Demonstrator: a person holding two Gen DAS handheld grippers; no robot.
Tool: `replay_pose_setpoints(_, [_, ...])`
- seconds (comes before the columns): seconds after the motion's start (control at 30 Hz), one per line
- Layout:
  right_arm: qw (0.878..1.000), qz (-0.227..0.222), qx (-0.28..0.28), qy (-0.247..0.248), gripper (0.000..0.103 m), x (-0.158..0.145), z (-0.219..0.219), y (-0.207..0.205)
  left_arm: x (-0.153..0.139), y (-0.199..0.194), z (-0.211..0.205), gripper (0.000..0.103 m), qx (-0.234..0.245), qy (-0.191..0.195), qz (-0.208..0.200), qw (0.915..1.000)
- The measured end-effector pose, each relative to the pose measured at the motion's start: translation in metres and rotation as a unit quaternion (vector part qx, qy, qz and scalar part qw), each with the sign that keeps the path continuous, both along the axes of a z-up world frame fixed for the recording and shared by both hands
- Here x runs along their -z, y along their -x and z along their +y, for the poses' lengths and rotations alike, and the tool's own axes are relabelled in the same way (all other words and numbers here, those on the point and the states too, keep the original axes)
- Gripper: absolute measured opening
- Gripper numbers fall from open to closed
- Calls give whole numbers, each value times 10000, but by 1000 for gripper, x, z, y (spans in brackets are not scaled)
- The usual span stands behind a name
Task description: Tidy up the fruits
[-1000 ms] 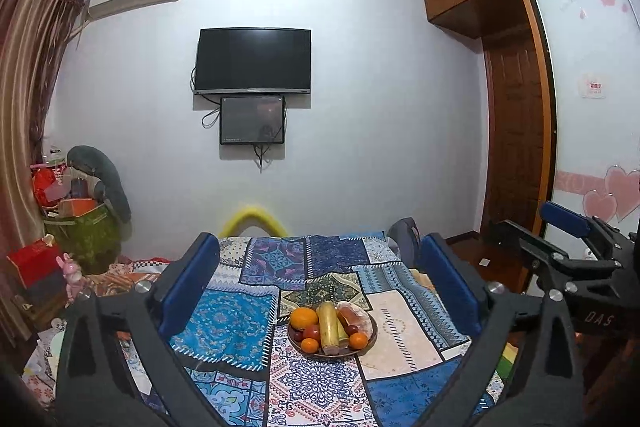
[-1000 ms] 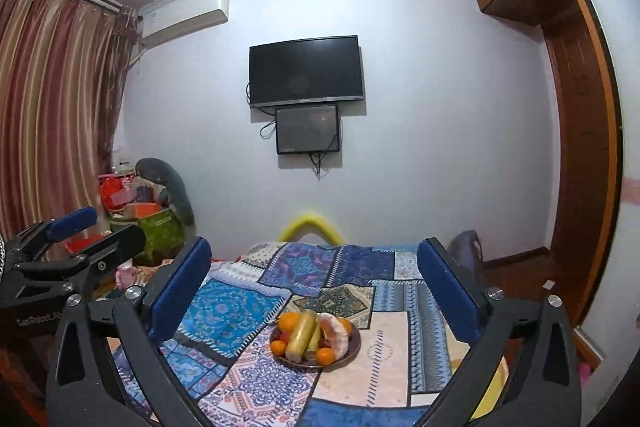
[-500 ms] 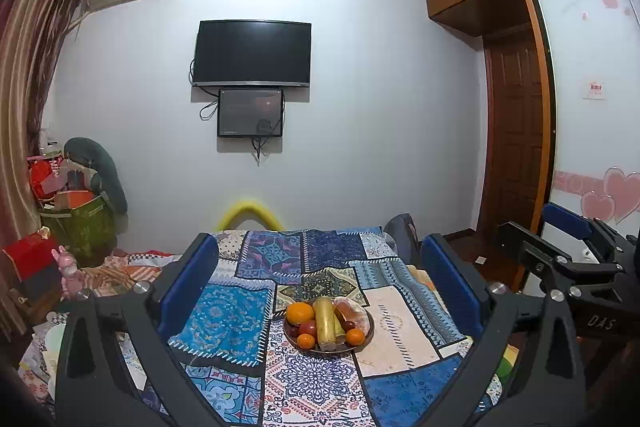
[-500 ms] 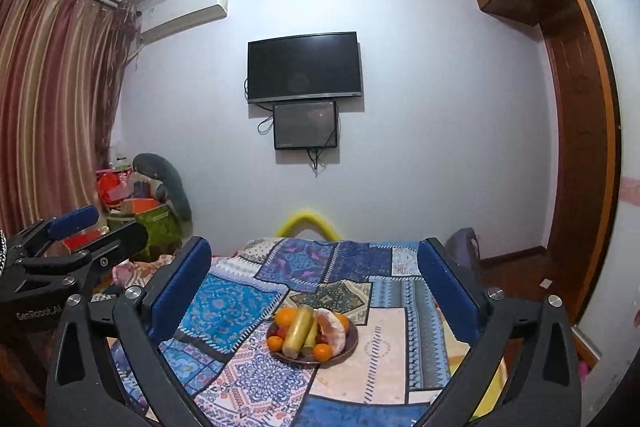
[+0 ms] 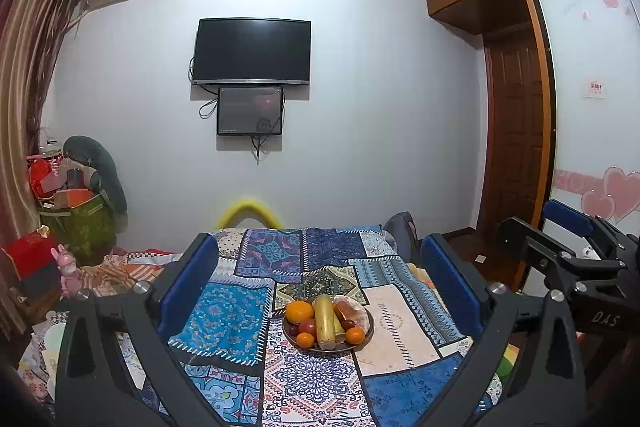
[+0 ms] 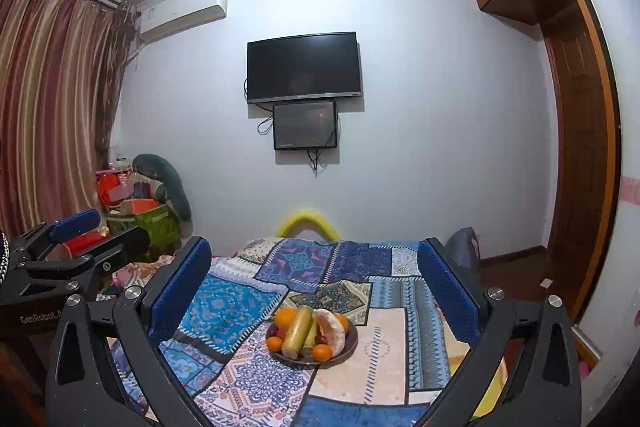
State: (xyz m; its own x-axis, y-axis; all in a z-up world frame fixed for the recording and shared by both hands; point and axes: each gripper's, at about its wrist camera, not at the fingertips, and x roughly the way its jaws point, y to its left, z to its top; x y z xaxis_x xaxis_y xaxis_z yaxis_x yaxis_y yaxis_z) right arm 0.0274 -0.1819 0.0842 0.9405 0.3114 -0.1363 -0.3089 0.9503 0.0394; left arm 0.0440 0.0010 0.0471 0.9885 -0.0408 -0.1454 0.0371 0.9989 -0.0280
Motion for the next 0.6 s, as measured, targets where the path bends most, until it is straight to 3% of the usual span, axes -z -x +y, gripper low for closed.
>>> replay_pose_setpoints(0.6, [10000, -6, 61, -4, 103, -1, -3, 0, 3, -2, -3, 103, -5, 13, 13, 10000])
